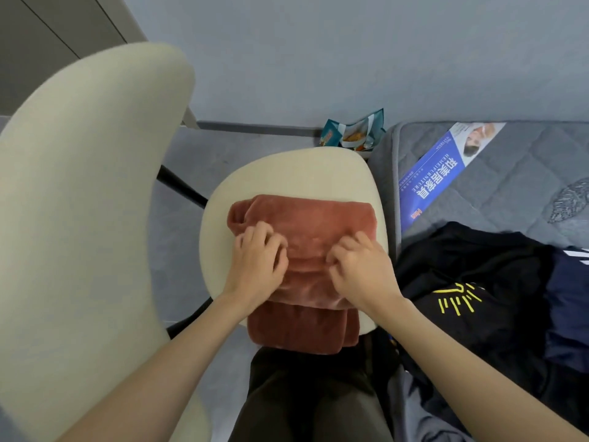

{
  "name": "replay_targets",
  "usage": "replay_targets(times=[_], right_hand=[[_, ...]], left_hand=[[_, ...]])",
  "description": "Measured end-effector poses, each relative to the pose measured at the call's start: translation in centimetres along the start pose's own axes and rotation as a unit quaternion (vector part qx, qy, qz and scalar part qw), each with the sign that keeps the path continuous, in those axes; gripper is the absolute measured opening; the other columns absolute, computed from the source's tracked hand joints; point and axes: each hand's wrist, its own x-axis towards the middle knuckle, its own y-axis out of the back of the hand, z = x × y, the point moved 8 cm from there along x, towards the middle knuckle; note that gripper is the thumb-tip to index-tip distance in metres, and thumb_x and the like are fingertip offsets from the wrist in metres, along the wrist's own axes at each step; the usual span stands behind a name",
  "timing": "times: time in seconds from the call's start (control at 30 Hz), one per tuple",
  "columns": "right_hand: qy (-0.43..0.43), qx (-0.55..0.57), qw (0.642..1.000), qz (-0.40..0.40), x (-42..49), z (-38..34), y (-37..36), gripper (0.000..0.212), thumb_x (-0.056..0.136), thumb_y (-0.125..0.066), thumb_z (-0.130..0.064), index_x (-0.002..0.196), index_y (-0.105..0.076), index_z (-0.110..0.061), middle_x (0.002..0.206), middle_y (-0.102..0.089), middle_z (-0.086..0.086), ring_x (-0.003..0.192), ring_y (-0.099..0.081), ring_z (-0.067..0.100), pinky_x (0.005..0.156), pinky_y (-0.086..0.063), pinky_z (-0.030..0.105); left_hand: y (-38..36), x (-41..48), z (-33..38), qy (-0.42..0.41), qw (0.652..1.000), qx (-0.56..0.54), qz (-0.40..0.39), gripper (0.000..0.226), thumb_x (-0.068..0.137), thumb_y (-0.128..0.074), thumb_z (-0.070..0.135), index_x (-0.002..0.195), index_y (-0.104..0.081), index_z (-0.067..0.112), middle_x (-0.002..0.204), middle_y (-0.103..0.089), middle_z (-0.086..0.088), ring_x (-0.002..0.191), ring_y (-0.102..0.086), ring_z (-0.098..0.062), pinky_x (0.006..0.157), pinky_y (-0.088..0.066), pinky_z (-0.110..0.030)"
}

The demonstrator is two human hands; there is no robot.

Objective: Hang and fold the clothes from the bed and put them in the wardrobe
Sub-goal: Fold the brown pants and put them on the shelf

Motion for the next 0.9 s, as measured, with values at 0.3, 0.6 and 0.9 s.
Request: replay_targets(times=[0.3, 0.6, 0.9], right_hand=[[-0.098, 0.02, 0.991, -0.089, 1.3, 4.4, -8.9, 0.065, 0.091, -0.013, -0.066, 0.144, 0.019, -0.046, 0.156, 0.027, -0.009, 0.144, 0.024, 0.03, 0.116, 0.0, 0.056], [-0.131, 0.249, 0.959, -0.027, 1.8, 6.1, -7.3, 0.099, 0.075, -0.062, -0.064, 0.146, 0.006, -0.054, 0.157, 0.023, -0.003, 0.144, -0.011, 0.038, 0.111, -0.028, 0.049], [-0.344, 0.43, 0.822, -0.147, 3.1, 9.4, -9.3, 0.105, 0.051, -0.092, -0.023, 0.137, -0.032, -0.019, 0.126, -0.052, -0.002, 0.115, -0.052, 0.02, 0.098, -0.046, 0.039]], left_hand=[[-9.9, 1.0, -2.3, 0.116, 0.976, -0.02, -0.184, 0.058, 0.096, -0.014, 0.056, 0.143, 0.019, 0.047, 0.156, 0.028, 0.001, 0.143, 0.026, -0.026, 0.115, 0.011, -0.052], [-6.4, 0.4, -5.3, 0.247, 0.966, -0.076, -0.011, 0.076, 0.083, -0.048, 0.069, 0.145, -0.011, 0.05, 0.156, -0.001, -0.004, 0.141, -0.01, -0.029, 0.108, -0.018, -0.055], [-9.1, -0.1, -7.4, 0.427, 0.825, -0.349, -0.128, 0.105, 0.062, -0.084, 0.049, 0.146, -0.026, 0.023, 0.143, -0.04, -0.001, 0.13, -0.043, -0.02, 0.105, -0.035, -0.03]])
